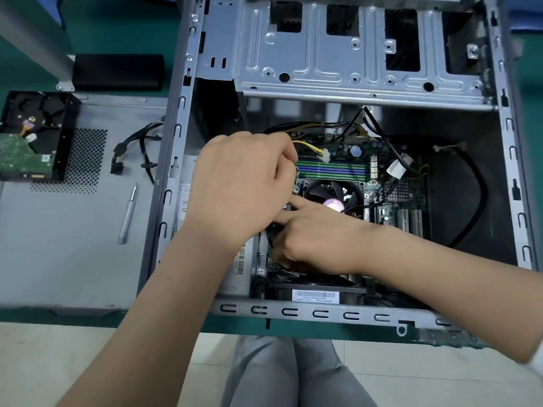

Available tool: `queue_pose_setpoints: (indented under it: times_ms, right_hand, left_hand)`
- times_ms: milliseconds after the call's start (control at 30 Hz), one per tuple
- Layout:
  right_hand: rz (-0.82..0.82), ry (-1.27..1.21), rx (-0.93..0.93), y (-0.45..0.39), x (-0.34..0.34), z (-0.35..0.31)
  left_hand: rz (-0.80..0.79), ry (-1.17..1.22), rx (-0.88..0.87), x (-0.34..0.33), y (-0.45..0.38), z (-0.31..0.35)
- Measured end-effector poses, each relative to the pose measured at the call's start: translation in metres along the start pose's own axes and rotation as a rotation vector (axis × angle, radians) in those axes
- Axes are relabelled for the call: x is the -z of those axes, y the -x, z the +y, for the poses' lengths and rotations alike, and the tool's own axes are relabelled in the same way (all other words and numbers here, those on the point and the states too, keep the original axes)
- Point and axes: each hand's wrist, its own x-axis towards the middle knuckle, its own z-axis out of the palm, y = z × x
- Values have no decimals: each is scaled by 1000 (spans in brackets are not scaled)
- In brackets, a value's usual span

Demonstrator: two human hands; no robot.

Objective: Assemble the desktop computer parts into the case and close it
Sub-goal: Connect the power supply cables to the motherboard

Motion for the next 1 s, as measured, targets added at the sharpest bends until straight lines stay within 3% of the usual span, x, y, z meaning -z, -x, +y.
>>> queue_pose_setpoints:
  times_ms: [200, 400, 567, 700, 800, 1000]
  right_hand:
    - [58, 117, -52, 12, 6, 5]
    - [256, 141, 3, 19, 12, 8]
    - [376, -54, 61, 18, 12, 3]
    - [457, -60, -71, 16, 12, 3]
    - [531, -200, -225, 18, 12, 12]
    - [629, -382, -319, 32, 17, 41]
  left_hand:
    - [-15, 11, -3, 1, -1, 0]
    - [-2, -3, 17, 1, -2, 1]
    - [-16, -2, 25, 2, -2, 2]
    - [-14, 4, 25, 1, -1, 1]
    - [-2, 2, 21, 1, -1, 1]
    - [-62, -49, -74, -2, -2, -3]
